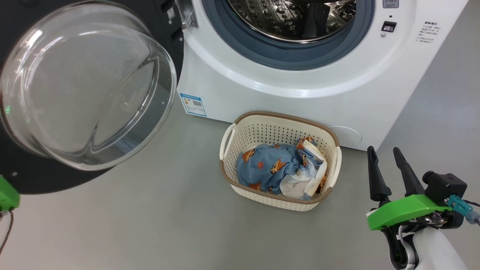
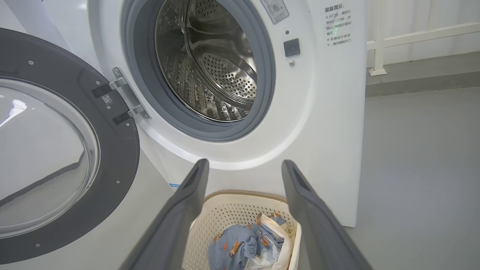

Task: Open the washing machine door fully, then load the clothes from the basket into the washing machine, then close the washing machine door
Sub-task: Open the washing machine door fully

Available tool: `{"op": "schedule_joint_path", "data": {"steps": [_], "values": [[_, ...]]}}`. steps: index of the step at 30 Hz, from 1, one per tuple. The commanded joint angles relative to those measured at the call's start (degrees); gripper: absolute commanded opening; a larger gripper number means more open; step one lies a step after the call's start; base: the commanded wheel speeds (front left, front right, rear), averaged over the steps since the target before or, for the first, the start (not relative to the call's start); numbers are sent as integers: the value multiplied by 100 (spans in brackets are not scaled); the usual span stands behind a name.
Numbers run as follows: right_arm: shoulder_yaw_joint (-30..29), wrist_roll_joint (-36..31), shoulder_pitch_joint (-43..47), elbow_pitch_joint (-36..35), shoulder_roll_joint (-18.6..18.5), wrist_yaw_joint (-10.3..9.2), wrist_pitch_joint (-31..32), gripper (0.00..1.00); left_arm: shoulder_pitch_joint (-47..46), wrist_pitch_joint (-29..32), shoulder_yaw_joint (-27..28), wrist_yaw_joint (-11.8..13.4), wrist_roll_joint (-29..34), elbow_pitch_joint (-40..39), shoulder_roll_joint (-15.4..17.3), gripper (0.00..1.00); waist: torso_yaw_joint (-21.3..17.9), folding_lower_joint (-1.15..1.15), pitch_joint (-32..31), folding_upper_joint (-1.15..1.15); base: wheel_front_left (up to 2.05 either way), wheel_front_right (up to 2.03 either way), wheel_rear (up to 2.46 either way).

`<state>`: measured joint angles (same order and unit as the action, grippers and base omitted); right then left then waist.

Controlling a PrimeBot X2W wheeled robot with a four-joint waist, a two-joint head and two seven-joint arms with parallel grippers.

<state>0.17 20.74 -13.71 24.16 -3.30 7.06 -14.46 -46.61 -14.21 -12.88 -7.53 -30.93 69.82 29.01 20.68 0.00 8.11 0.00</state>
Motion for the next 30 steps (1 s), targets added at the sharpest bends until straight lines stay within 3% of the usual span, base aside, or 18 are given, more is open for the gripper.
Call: {"op": "schedule_joint_path", "data": {"steps": [1, 8, 9, 11, 12, 13, 20, 30], "values": [[166, 11, -38, -110, 42, 43, -54, 100, -3, -78, 118, 7, 18, -184, 321, 0, 10, 0, -10, 0, 0, 0, 0], [158, -41, -17, -94, 42, 43, -54, 100, 329, -78, 124, 6, -163, -713, 249, 0, 19, 0, -35, 0, 0, 0, 0], [159, -47, -13, -93, 38, 43, -54, 100, 376, -78, 162, 6, -189, -808, 256, 17, 14, 0, -43, 0, 0, 0, 0], [161, -50, -4, -98, 22, 43, -54, 100, 495, -78, 243, 5, -225, -1016, 254, 66, -6, 0, -63, 0, 0, 0, 0], [160, -49, 0, -101, 14, 43, -54, 100, 560, -78, 279, 5, -240, -1124, 243, 96, -20, 0, -77, 0, 0, 0, 0], [160, -46, 5, -104, 7, 43, -54, 100, 629, -78, 316, 5, -250, -1235, 232, 100, -34, 0, -91, 0, 0, 0, 0], [218, -42, 31, -196, -15, 43, -54, 100, 1227, -78, 653, 5, -274, -2112, 123, 100, -225, 0, -217, 0, 0, 0, 0], [342, -18, 143, -346, -98, 43, -54, 100, 2137, -78, 970, 40, -68, -3451, -389, 100, -617, 0, -447, 0, 0, 0, 0]]}}
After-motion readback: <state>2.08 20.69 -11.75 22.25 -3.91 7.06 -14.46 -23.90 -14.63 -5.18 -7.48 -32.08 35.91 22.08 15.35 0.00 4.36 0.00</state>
